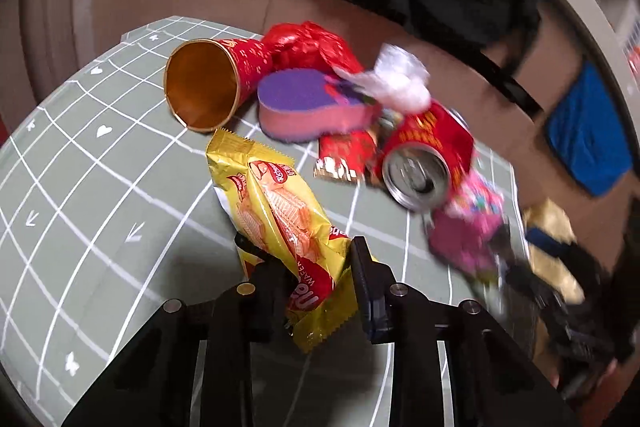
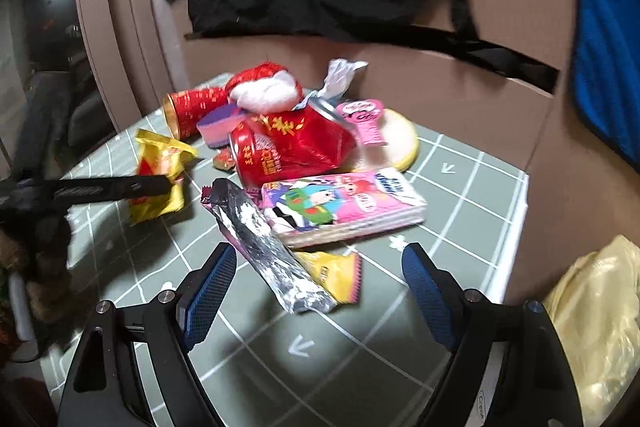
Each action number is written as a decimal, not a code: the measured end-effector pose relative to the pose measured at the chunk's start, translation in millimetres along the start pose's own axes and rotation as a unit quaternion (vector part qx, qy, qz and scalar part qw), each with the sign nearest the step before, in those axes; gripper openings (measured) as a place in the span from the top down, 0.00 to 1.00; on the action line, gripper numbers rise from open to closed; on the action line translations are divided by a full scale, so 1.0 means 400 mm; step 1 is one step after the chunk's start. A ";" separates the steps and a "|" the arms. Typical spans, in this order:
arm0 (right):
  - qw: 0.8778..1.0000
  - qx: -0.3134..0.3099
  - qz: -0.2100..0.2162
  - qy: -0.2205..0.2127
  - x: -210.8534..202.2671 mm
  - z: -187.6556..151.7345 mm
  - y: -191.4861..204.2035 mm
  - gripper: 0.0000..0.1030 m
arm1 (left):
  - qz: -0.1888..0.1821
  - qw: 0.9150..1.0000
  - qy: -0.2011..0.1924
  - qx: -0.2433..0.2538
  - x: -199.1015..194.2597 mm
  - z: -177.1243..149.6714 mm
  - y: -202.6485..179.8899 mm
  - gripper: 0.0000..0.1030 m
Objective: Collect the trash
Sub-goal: 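Grasp the yellow Nabati wrapper with left tool while right tool grasps silver-pink wrapper, then carry both wrappers over the yellow-lined bin with both tools, then open both tools to drop the wrappers into the bin, then move both tools back over the table, then grasp the red can with left tool while right tool grasps pink Kleenex pack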
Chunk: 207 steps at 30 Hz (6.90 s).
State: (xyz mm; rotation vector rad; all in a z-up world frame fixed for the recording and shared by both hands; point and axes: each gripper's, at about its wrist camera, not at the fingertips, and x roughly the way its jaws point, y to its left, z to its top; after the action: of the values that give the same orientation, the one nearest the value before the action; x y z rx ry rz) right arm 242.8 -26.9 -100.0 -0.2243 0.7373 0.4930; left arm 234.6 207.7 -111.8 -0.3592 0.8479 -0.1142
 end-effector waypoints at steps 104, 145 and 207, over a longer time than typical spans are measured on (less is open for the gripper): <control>0.935 0.284 -0.191 -0.092 -0.413 -0.339 -0.769 0.64 | -0.282 0.923 0.107 0.238 0.322 -0.051 -1.038 0.43; 0.942 0.205 -0.198 -0.179 -0.442 -0.128 -0.462 0.45 | -0.107 0.976 -0.100 0.159 -0.069 0.138 -0.448 0.37; 0.985 -0.038 -0.155 0.063 0.112 0.007 0.025 0.42 | -0.027 0.999 -0.037 -0.029 -0.050 -0.007 0.078 0.45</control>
State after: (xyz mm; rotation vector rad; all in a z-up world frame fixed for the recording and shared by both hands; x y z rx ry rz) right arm 267.9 -1.4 -129.2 -0.4366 0.7904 0.2110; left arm 218.0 240.7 -110.3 -0.4388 0.7691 -0.1251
